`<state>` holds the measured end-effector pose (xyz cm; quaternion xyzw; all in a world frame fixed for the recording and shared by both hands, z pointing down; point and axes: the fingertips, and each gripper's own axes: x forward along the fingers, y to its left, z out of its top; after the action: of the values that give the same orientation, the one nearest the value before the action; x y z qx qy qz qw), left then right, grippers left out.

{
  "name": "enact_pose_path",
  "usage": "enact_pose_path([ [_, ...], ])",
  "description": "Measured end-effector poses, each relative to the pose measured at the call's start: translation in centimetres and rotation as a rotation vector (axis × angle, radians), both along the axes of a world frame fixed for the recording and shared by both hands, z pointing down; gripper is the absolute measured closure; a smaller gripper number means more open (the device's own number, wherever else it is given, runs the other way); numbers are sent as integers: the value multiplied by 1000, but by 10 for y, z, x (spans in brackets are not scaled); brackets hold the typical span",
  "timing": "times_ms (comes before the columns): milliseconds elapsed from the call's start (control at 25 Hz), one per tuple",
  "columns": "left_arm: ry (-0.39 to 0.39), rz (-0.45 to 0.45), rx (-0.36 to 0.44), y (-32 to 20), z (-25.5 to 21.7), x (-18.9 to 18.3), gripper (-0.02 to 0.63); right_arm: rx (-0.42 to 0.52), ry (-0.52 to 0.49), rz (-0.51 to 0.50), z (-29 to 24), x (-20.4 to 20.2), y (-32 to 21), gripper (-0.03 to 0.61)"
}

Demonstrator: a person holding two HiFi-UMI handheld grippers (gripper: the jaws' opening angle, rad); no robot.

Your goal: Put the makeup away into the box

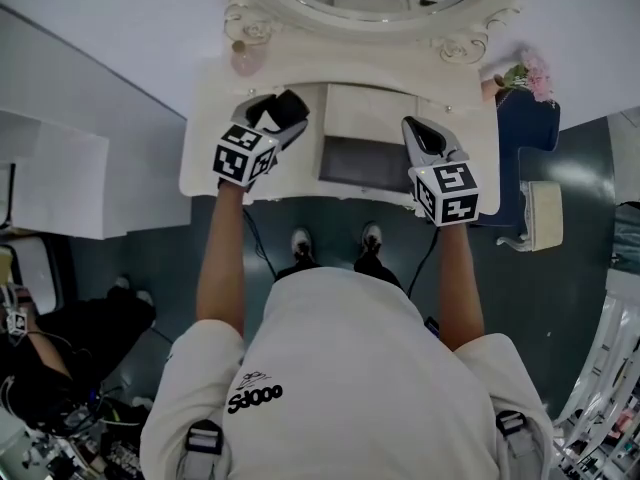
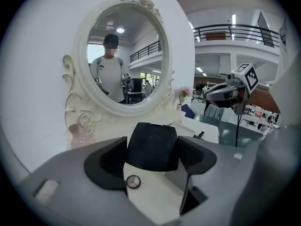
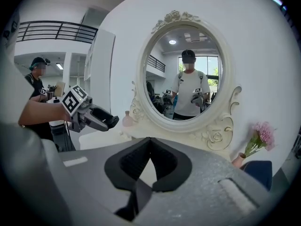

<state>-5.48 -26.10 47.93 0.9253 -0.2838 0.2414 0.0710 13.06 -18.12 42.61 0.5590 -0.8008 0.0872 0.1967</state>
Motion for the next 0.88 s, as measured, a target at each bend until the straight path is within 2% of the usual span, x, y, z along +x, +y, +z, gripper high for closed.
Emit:
enact_pose_path([
  [160, 54, 93, -2, 12, -16, 46, 255, 11, -2, 39, -4, 17, 6, 575],
  [360, 35, 237, -24, 36, -15, 109, 255, 10, -1, 109, -7, 47, 22, 575],
  [680, -78, 465, -122, 91, 28, 192, 255, -34, -16, 231, 5, 93, 61, 575],
  [880, -167, 482, -208, 109, 74, 216, 255, -73, -23, 281, 19, 111, 86, 575],
])
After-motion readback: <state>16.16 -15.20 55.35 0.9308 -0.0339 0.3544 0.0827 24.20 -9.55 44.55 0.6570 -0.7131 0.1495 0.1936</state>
